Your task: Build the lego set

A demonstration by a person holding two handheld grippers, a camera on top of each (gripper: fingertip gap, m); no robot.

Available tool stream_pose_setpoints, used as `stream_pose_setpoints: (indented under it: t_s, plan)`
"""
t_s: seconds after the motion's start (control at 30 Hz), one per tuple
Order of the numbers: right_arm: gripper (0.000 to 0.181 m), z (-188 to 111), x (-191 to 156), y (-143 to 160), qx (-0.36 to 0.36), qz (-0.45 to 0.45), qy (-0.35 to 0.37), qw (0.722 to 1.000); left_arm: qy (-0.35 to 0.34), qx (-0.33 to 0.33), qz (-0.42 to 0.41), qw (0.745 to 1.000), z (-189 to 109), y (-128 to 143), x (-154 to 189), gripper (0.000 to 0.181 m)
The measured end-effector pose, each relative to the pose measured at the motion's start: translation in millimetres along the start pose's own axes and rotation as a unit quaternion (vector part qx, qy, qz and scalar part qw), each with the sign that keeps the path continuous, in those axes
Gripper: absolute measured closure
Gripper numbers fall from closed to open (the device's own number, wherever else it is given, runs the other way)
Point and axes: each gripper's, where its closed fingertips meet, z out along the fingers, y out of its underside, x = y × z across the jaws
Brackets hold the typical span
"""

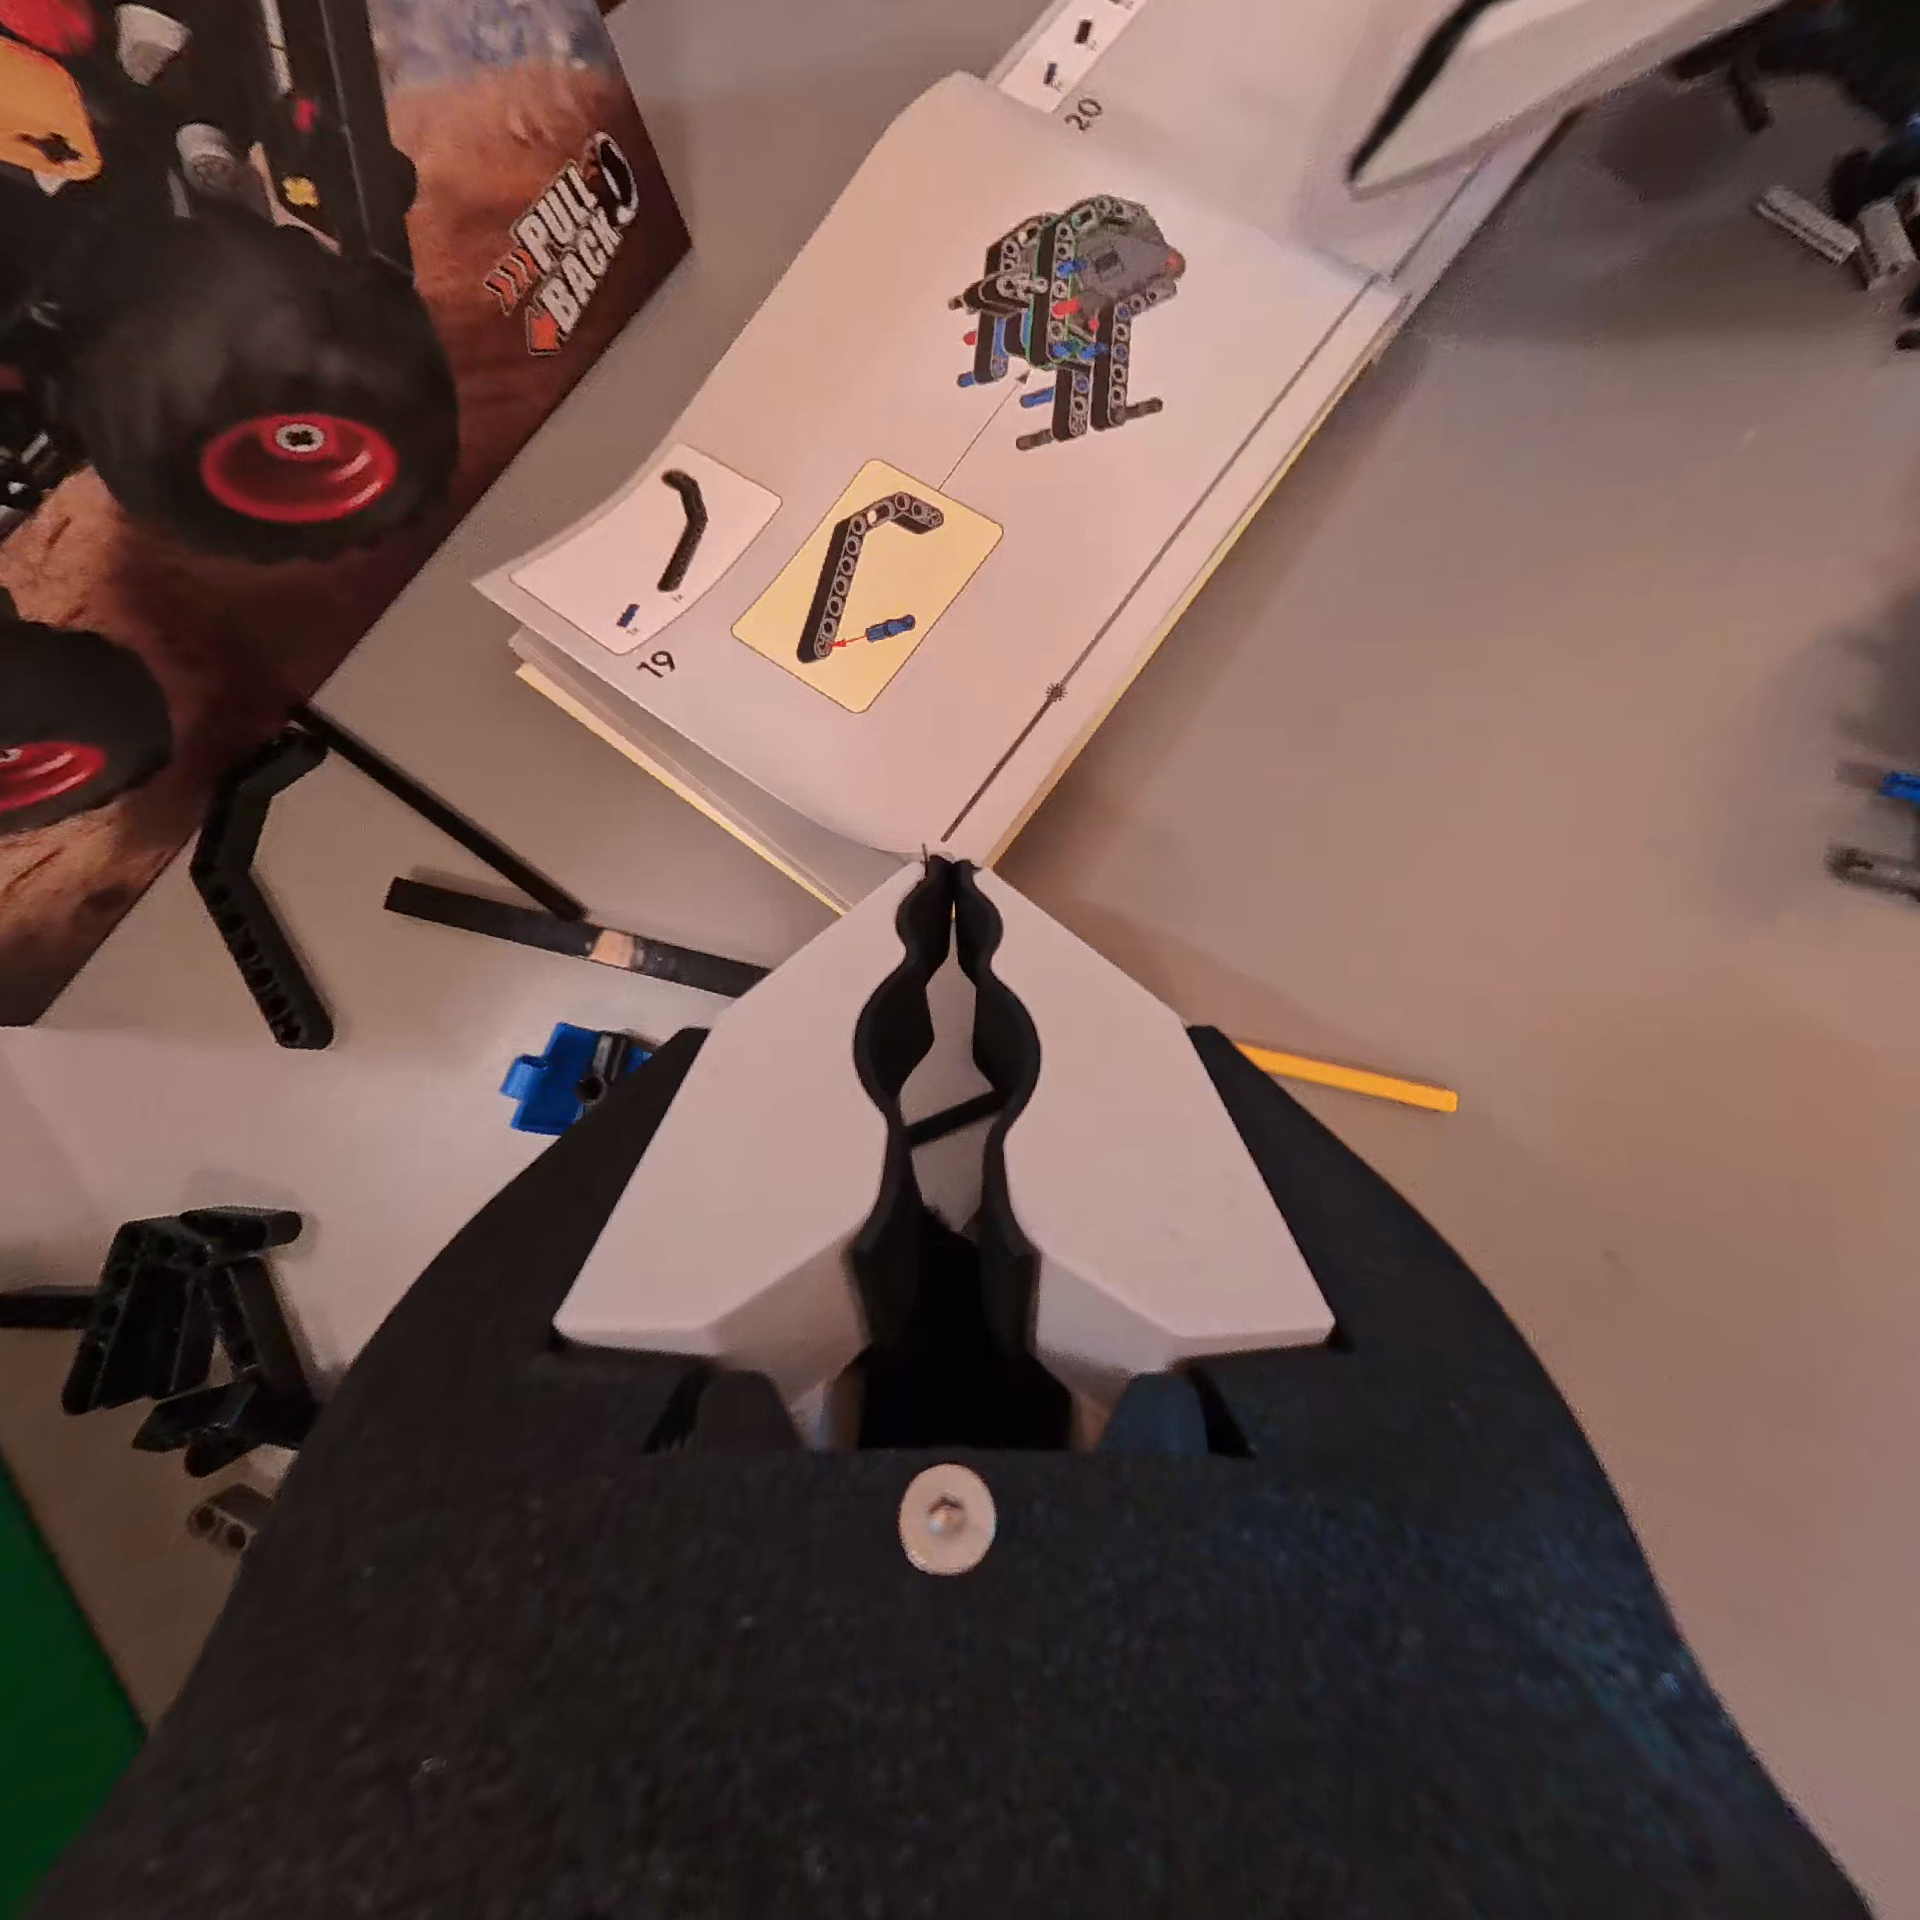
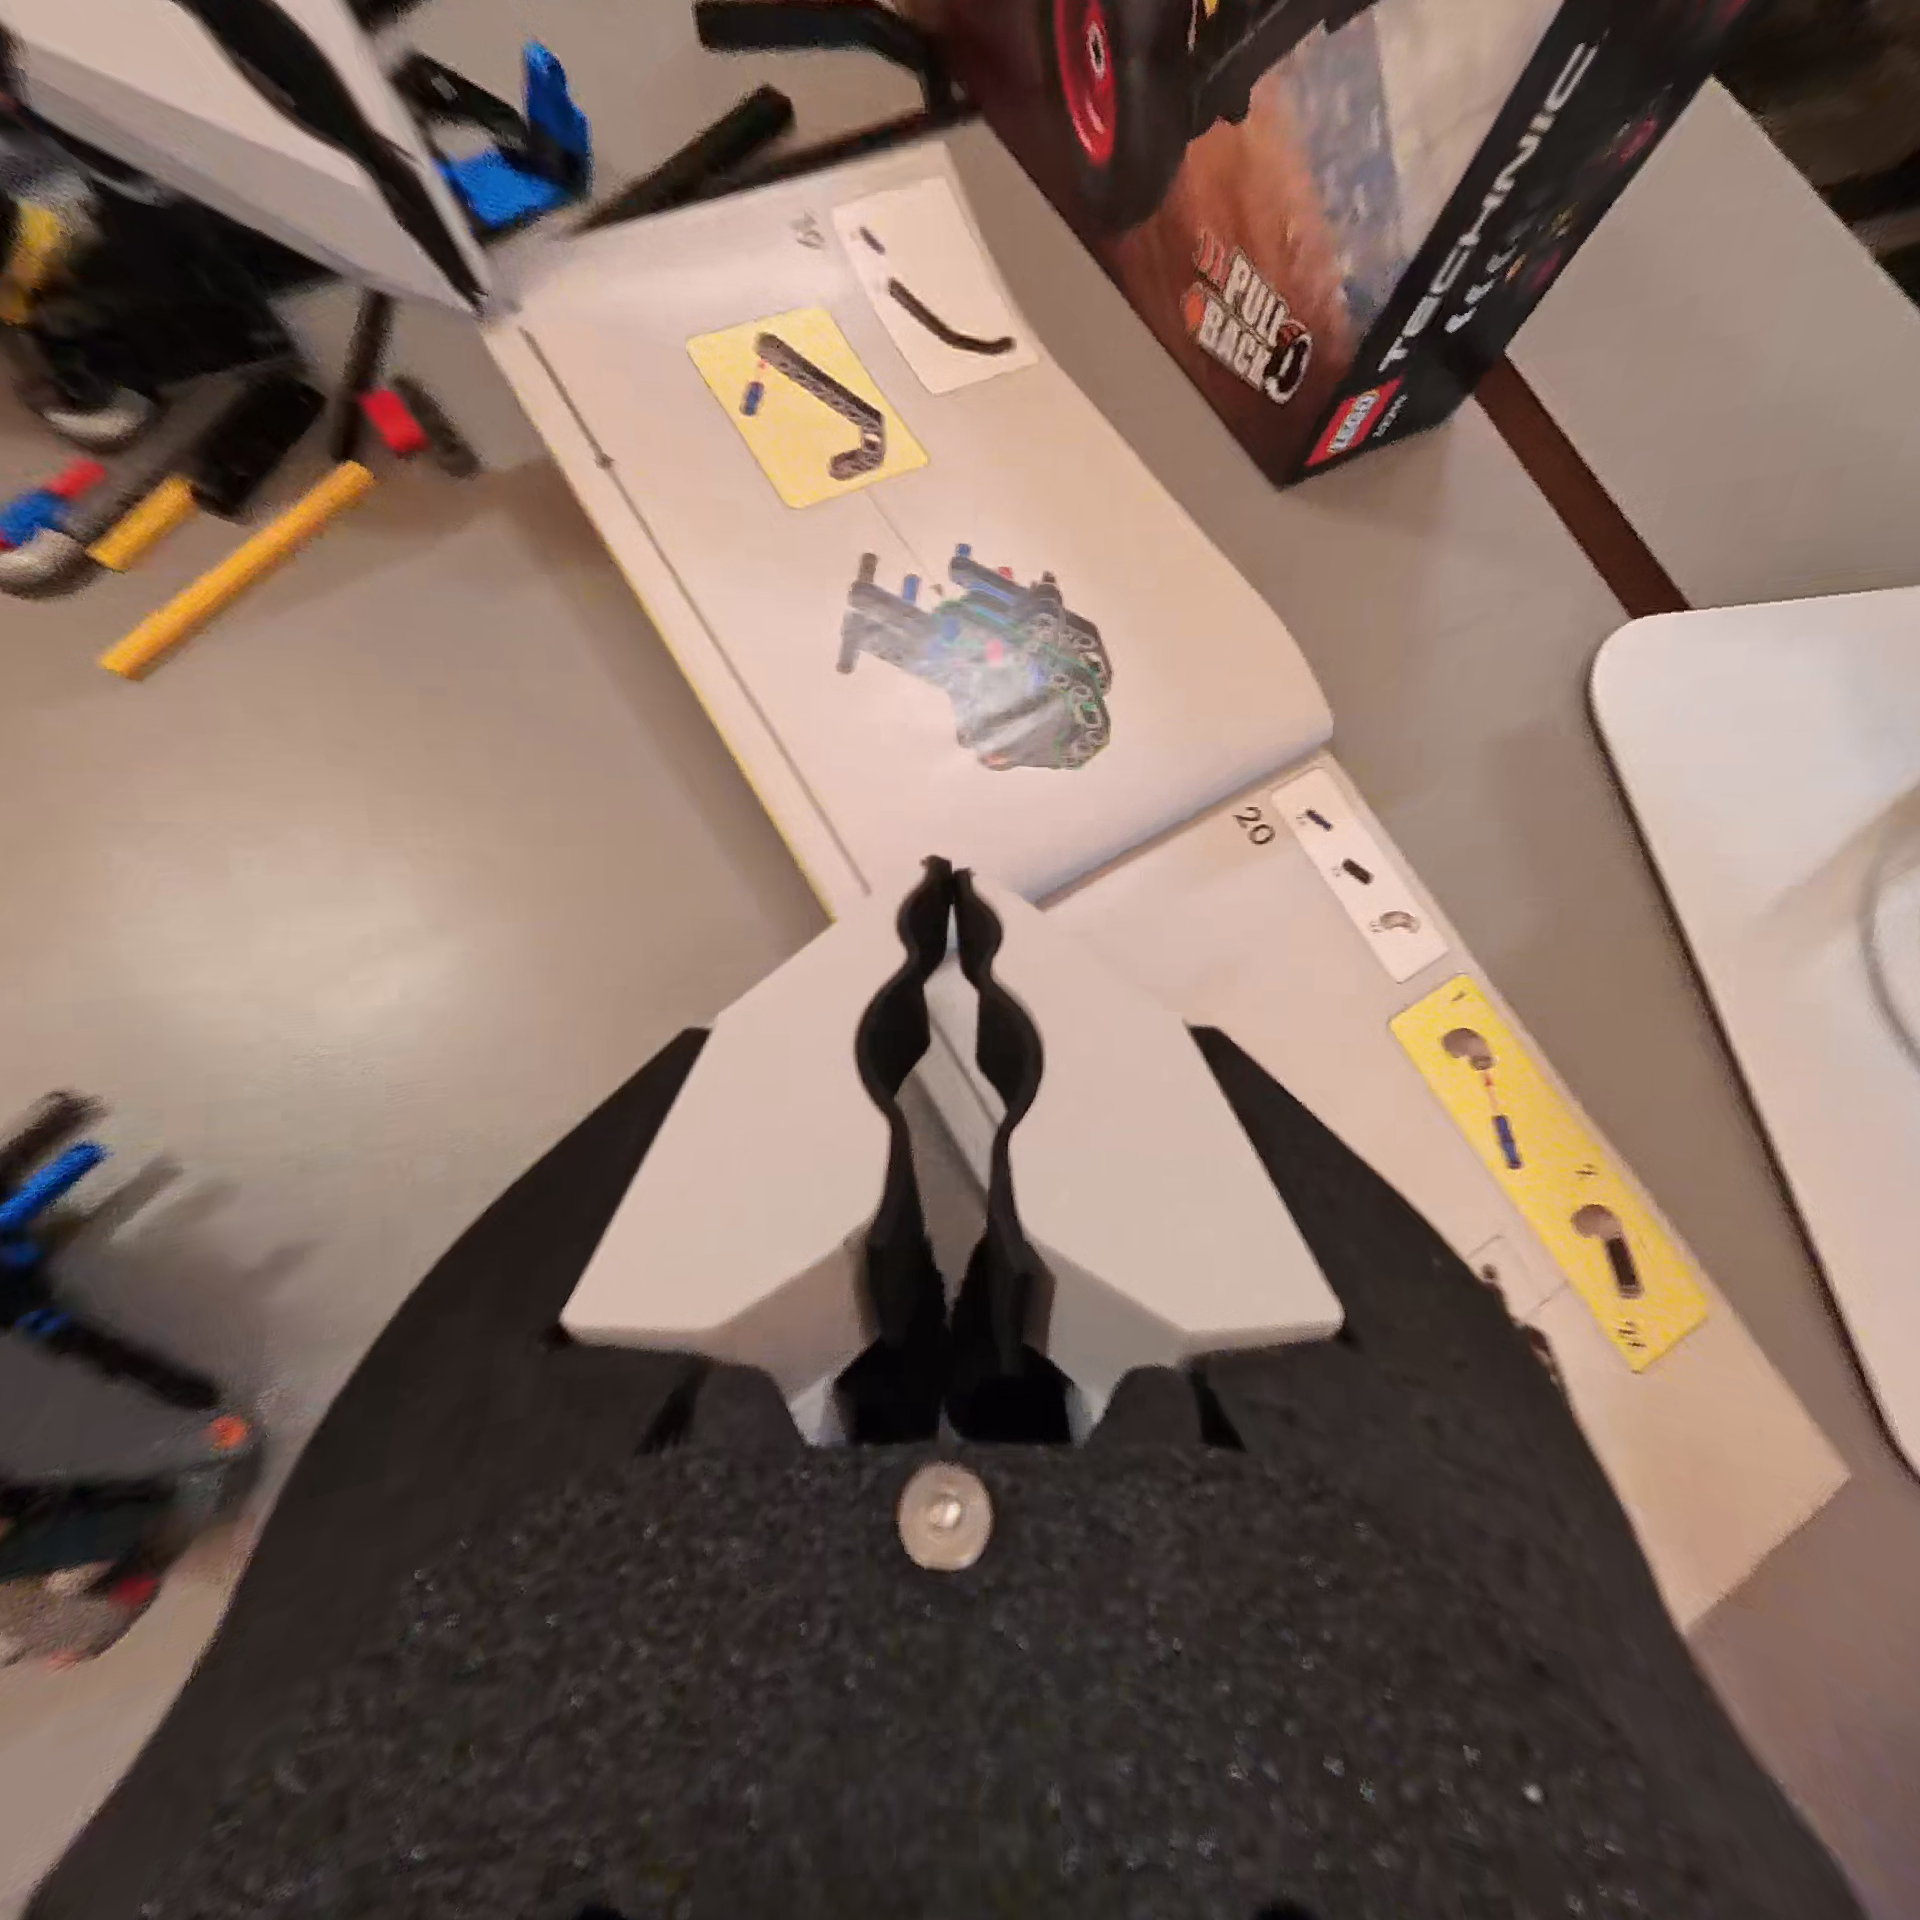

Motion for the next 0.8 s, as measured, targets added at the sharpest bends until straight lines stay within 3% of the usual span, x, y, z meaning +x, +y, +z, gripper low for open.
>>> stream_pose_setpoints:
  t_s: [0.17, 0.23, 0.3, 0.37, 0.47, 0.53, 0.63, 0.8]
  plan:
    - [0.181, 17, 0, 9, -0.034, 0.018, -0.01, 0.999, -0.001, -0.007, 0.011, 1.0, -2, 5, 0, 0.181]
    - [0.181, 21, 0, 12, -0.034, 0.019, -0.009, 0.999, -0.018, -0.006, 0.008, 1.0, -10, 0, -5, 0.172]
    - [0.181, 23, 0, 12, -0.033, 0.023, -0.011, 0.999, -0.019, 0.024, 0.009, 0.999, -24, -24, -4, 0.169]
    - [0.181, 25, -3, 12, -0.033, 0.031, -0.02, 0.999, 0.007, 0.064, 0.016, 0.998, -28, -65, 3, 0.172]
    - [0.181, 27, -4, 13, -0.035, 0.018, -0.023, 0.999, 0.063, 0.06, 0.011, 0.996, 11, -118, 15, 0.177]
    - [0.181, 27, -4, 14, -0.033, 0.015, -0.019, 0.999, 0.113, 0.018, 0.003, 0.993, 55, -133, 25, 0.181]
    - [0.181, 27, -4, 14, -0.028, 0.024, -0.018, 0.999, 0.172, -0.031, -0.031, 0.984, 104, -139, 38, 0.181]
    - [0.181, 28, -4, 15, -0.023, 0.025, -0.017, 0.999, 0.129, -0.082, 0.012, 0.988, 135, -115, 34, 0.181]
